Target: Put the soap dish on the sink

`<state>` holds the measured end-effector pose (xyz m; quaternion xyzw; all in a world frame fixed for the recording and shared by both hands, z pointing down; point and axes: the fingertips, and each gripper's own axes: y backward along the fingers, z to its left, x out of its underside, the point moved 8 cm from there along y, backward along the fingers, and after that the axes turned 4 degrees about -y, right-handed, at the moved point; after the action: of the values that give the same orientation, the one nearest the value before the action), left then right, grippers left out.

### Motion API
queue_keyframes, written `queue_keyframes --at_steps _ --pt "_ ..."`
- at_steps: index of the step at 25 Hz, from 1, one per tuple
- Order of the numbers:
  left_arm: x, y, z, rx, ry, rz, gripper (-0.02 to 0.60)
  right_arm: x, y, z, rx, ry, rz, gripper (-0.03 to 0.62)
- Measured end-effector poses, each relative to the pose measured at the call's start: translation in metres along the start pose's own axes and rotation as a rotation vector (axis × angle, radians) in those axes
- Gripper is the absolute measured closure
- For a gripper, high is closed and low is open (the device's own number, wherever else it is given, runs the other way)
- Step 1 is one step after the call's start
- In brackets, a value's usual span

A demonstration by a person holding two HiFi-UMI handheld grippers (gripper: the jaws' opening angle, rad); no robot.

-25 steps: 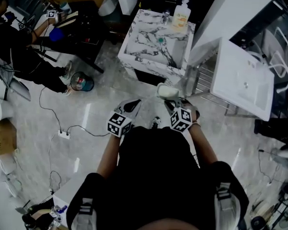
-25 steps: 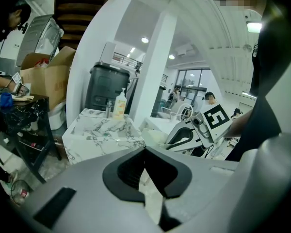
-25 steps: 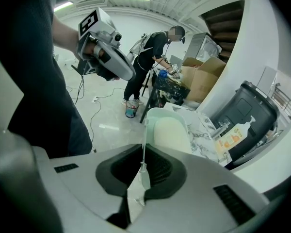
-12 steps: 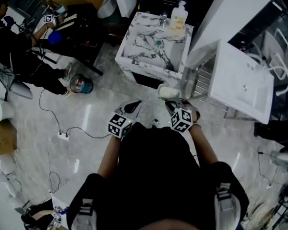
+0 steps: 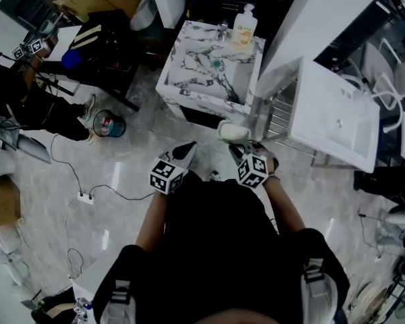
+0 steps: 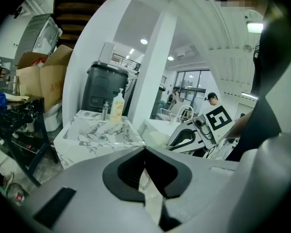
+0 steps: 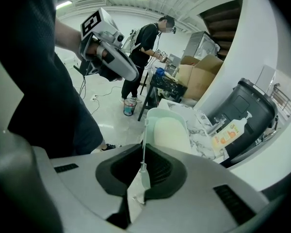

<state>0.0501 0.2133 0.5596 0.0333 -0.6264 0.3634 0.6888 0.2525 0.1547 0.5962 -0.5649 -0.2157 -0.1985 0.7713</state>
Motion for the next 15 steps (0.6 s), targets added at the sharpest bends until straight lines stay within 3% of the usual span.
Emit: queue_keyframes --at_steps 15 --pt "-0.015 -0.010 0.061 0.051 -0.006 0.017 0.583 -0.030 -0.033 -0.028 0.020 -0.046 0.032 0.586"
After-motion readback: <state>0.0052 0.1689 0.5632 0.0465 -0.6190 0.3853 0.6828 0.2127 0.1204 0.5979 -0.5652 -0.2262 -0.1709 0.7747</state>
